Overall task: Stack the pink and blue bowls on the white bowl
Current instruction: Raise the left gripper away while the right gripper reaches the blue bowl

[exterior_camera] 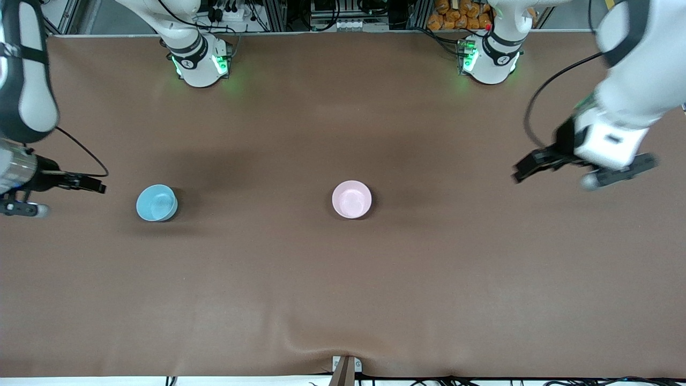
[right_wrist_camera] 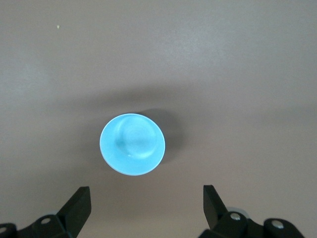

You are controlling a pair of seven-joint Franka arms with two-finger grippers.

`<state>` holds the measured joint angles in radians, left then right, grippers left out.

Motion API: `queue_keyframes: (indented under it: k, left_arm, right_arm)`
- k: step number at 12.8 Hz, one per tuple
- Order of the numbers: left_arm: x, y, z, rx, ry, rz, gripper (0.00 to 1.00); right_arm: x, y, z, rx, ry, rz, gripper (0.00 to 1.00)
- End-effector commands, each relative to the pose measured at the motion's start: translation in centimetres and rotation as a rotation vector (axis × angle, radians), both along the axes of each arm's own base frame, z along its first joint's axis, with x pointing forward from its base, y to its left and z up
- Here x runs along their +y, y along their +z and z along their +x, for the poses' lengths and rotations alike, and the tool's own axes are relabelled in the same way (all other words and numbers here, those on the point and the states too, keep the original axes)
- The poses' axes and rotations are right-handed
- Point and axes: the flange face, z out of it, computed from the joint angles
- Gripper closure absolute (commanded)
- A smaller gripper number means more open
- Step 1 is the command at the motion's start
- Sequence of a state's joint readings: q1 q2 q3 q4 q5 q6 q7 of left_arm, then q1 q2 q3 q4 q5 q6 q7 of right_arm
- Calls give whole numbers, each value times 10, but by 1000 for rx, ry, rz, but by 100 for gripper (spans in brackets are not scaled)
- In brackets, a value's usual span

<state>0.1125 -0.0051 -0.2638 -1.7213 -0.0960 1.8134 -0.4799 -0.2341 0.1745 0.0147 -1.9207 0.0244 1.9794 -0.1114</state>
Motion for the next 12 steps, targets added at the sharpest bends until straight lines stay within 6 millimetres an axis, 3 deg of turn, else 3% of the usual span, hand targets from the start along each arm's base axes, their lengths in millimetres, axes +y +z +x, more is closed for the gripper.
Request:
queue_keyframes:
  k: [1, 3, 6, 7, 9, 12]
  left_arm:
    - [55, 26, -20, 35, -43, 35, 0]
    - [89, 42, -20, 22, -55, 37, 0]
    - [105, 43, -21, 19, -59, 47, 0]
    - [114, 47, -22, 13, -46, 48, 0]
    - [116, 57, -22, -10, -55, 52, 0]
    - [106, 65, -27, -25, -85, 56, 0]
  right_arm:
    - [-4, -39, -10, -28, 48, 18, 13]
    - [-5, -77, -5, -38, 51, 14, 18]
    - [-12, -111, -1, -46, 109, 17, 26]
    - [-16, -133, -3, -46, 103, 16, 30]
    - [-15, -154, -12, -78, 103, 3, 35]
    - [-16, -166, -18, -67, 127, 9, 41]
